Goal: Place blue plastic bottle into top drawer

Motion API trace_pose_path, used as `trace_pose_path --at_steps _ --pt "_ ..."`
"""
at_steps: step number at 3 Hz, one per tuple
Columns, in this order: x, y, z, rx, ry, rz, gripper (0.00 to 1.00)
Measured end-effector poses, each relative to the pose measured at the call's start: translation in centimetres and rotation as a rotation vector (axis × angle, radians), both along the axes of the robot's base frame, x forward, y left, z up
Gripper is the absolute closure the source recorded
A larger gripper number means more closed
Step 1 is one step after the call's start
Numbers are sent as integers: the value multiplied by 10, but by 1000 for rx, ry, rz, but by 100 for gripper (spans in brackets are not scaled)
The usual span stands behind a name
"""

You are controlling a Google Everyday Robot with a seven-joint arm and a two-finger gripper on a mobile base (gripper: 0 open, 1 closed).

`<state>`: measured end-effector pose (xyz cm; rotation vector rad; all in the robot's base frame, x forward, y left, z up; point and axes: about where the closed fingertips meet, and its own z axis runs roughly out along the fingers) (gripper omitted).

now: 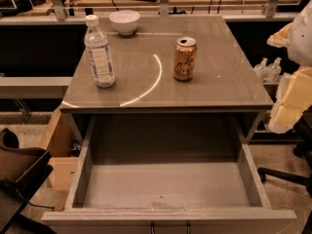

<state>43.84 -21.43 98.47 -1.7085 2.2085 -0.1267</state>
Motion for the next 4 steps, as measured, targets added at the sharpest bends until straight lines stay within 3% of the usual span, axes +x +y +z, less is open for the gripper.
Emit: trace_pose_path --at_steps 2,3,4 --pt "3 6 0 39 -21 -3 0" --pt "13 37 0 153 -51 -31 0" --pt "17 67 0 379 -81 -175 0"
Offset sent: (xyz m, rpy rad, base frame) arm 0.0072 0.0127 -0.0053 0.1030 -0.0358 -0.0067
